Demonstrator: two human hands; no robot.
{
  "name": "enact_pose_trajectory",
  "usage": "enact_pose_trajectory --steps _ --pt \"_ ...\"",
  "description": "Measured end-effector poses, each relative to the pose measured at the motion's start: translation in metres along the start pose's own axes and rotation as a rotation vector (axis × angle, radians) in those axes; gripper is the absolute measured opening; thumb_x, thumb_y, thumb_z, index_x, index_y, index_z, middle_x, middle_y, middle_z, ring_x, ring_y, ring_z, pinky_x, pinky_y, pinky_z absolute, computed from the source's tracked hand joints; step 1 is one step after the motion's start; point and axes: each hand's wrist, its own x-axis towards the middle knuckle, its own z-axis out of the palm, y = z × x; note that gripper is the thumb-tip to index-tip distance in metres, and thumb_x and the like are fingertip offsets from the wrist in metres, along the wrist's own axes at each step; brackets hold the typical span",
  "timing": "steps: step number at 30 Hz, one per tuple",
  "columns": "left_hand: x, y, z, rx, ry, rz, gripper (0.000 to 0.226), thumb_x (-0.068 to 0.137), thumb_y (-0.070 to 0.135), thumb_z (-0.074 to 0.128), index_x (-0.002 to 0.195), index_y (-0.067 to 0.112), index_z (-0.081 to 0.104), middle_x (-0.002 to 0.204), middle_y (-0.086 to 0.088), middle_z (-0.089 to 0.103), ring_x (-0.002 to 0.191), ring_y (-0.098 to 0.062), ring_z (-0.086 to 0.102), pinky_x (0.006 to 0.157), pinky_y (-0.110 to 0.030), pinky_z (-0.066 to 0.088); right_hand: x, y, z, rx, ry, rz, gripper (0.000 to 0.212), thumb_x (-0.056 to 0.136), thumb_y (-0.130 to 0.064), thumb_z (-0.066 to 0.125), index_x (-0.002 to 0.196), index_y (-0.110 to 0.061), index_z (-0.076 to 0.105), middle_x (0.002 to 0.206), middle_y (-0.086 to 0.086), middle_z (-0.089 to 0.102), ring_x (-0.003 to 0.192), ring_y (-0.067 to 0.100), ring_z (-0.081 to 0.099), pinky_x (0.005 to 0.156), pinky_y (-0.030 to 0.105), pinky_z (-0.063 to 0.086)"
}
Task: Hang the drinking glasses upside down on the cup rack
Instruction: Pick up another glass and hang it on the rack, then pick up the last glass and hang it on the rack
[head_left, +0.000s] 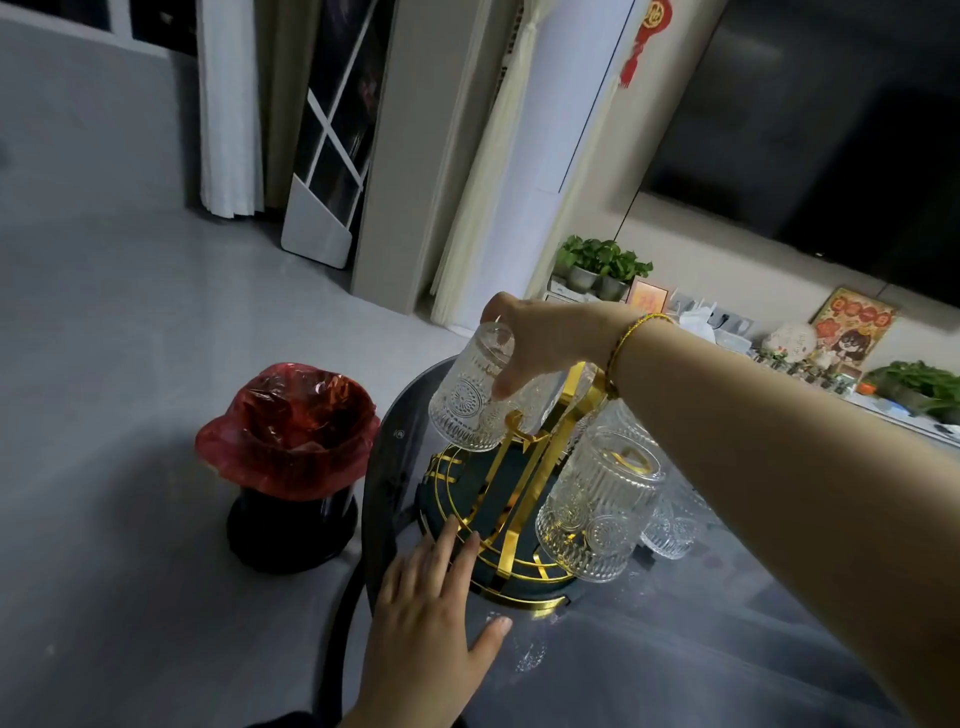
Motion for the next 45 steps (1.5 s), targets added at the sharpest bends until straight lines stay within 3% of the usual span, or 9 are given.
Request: enact_pose_trajectory --steps 10,15,20,26,29,32,37,40,45 --pt "0.002 0.001 0.001 0.029 -0.024 -0.036 0.079 0.044 0.059 0.079 0.108 0.016 0.064 0.114 -0.005 0.066 0.094 -0.023 0.066 0.068 -0.045 0.056 0.010 -0.004 0.014 -0.012 -0.021 -0.052 0.078 0.063 -0.027 0.074 0.125 -0.012 0.029 0.123 0.008 0.048 0.091 0.017 0.040 0.074 0.030 0.036" --pt "0.000 0.000 0.001 -0.061 -0.065 -0.040 0.076 0.064 0.053 0.071 0.126 0.017 0.047 0.137 -0.007 0.046 0.120 -0.028 0.049 0.096 -0.047 0.040 0.009 -0.002 0.014 -0.018 -0.007 -0.053 0.078 0.064 -0.026 0.072 0.128 -0.015 0.028 0.128 0.008 0.047 0.094 0.016 0.038 0.079 0.030 0.035" --pt "-0.001 0.000 0.000 -0.015 -0.034 -0.048 0.076 0.049 0.055 0.079 0.111 0.015 0.061 0.118 -0.006 0.063 0.100 -0.024 0.064 0.076 -0.043 0.053 0.006 -0.001 0.017 0.006 0.004 -0.058 0.084 0.065 -0.024 0.072 0.133 -0.015 0.024 0.136 0.009 0.042 0.115 0.025 0.042 0.088 0.031 0.036" --pt "-0.001 0.001 -0.001 -0.038 -0.004 -0.022 0.075 0.052 0.052 0.079 0.113 0.014 0.060 0.121 -0.009 0.061 0.102 -0.026 0.063 0.078 -0.044 0.053 0.001 -0.001 0.017 0.021 0.062 -0.079 0.086 0.064 -0.023 0.074 0.133 -0.015 0.024 0.141 0.009 0.035 0.123 0.028 0.038 0.100 0.036 0.035" --pt "-0.001 0.000 0.005 -0.112 -0.026 -0.032 0.077 0.077 0.057 0.054 0.138 0.022 0.023 0.150 0.001 0.011 0.135 -0.025 0.024 0.109 -0.043 0.024 -0.007 0.000 0.015 0.019 0.087 -0.091 0.084 0.065 -0.025 0.073 0.133 -0.016 0.024 0.142 0.009 0.034 0.125 0.027 0.037 0.102 0.037 0.033" --pt "-0.005 -0.004 0.011 -0.128 -0.020 -0.034 0.070 0.086 0.059 0.032 0.140 0.030 -0.003 0.141 0.015 -0.021 0.139 -0.013 -0.005 0.112 -0.032 -0.002 -0.028 0.003 0.007 0.012 0.189 -0.116 0.073 0.071 -0.026 0.068 0.131 -0.016 0.028 0.140 0.009 0.037 0.122 0.026 0.040 0.097 0.032 0.035" --pt "-0.007 0.003 -0.001 -0.132 -0.028 0.017 0.060 0.086 0.042 0.052 0.136 0.019 0.029 0.148 0.000 0.021 0.136 -0.021 0.021 0.110 -0.033 0.009 -0.079 0.029 -0.004 0.019 0.610 -0.197 0.048 0.078 -0.021 0.058 0.123 -0.014 0.042 0.128 0.010 0.050 0.112 0.022 0.047 0.089 0.029 0.039" --pt "-0.011 0.022 -0.008 -0.018 0.040 0.133 0.034 0.073 0.035 0.064 0.099 0.014 0.067 0.109 -0.008 0.067 0.101 -0.028 0.063 0.104 -0.033 0.027 -0.110 0.066 0.010 0.155 0.793 -0.147 0.041 0.078 -0.019 0.058 0.117 -0.012 0.047 0.120 0.009 0.053 0.097 0.012 0.046 0.080 0.021 0.037" --pt "-0.021 0.064 0.003 -0.039 -0.070 0.301 0.052 0.038 0.029 0.090 0.085 0.019 0.070 0.096 0.000 0.072 0.092 -0.021 0.067 0.098 -0.024 0.011 -0.142 0.125 0.087 0.534 1.034 0.181 0.041 0.078 -0.013 0.058 0.116 -0.009 0.043 0.117 0.013 0.047 0.093 0.012 0.043 0.081 0.029 0.042"
